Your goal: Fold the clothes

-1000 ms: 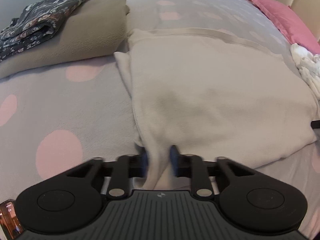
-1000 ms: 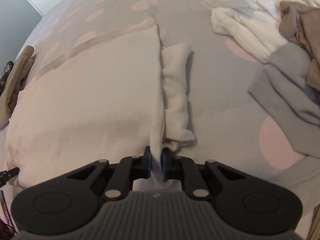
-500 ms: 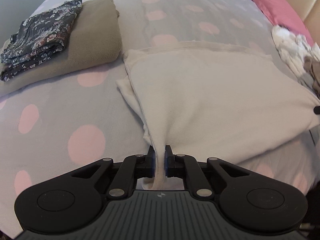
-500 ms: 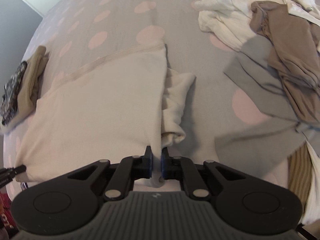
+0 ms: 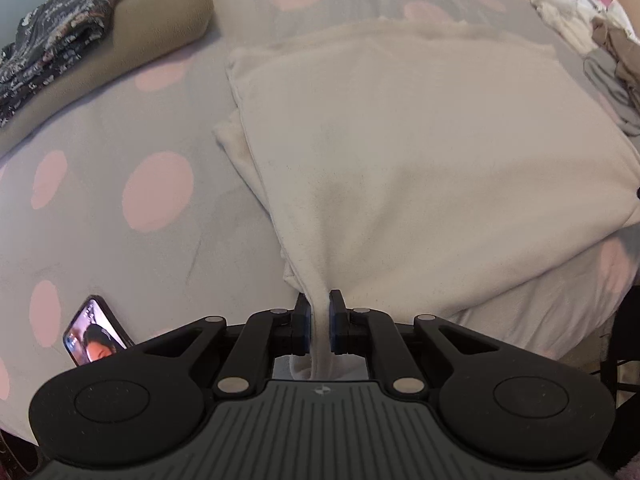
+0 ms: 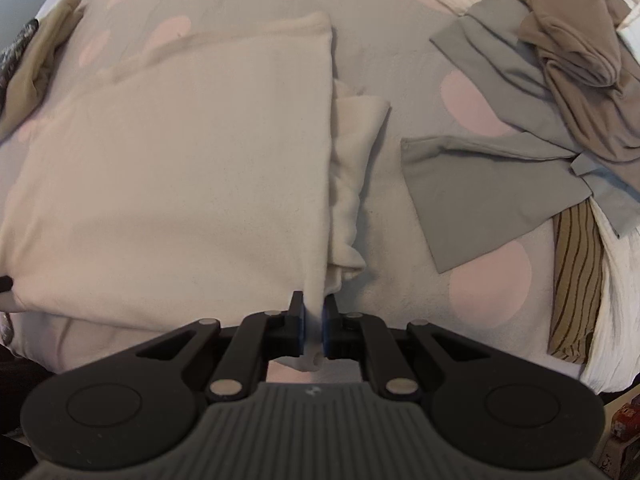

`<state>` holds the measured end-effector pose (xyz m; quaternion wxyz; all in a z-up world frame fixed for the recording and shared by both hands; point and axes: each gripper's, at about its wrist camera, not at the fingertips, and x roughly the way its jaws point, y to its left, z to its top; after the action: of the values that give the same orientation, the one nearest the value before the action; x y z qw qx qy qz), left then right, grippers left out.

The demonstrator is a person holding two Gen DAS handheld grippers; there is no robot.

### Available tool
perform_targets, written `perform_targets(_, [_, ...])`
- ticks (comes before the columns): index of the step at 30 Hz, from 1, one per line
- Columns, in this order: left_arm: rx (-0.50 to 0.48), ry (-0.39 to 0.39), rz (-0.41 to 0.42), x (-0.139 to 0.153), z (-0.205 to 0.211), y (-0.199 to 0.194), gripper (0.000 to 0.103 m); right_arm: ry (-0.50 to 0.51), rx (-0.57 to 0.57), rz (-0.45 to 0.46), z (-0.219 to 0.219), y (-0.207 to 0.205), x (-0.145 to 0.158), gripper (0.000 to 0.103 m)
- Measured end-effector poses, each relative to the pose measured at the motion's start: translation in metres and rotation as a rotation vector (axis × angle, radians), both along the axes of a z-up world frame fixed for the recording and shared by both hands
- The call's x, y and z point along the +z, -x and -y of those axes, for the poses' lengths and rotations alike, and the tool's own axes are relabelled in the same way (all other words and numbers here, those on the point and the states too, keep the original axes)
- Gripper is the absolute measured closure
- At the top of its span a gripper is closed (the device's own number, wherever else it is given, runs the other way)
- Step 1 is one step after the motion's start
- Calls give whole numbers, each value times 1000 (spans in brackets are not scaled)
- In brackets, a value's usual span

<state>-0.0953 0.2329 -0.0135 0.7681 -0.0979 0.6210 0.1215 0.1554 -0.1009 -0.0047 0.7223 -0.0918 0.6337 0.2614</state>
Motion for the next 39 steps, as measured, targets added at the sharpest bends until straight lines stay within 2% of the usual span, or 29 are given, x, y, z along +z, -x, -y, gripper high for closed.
perform_targets(7, [-20,-14,18,1,1,3,94,-7,-17,32,2,-6,1,85])
perform_targets(10, [-7,-14,44,11,-1,5,94,-10,-24,45,3,-8,1,78])
perform_targets(12, [15,-13,78,17,-5,5,92,-12,-29,54,4,-10,1,67])
perform_targets(14, [34,-13,96,16,-4,-1,87,-67,-64,76,8,-18,11,63])
perform_targets(16, [53,-14,114,14,-3,-6,87,-124,-93,97,8,-26,16,54])
perform_targets(18, [72,-15,132,13,-2,-12,87,-157,-117,112,1,-35,15,45])
perform_targets(20, [91,-16,150,11,-1,-17,87,-176,-137,112,-5,-44,9,42])
perform_targets(28, [164,-20,210,3,4,-40,87,-152,-159,76,-17,-66,-30,42])
perform_targets(34, [157,-46,116,-24,12,-57,83,-126,-160,54,-23,-80,-56,42])
perform_targets(39, [146,-34,101,-34,9,-61,82,-138,-157,41,-28,-81,-53,40])
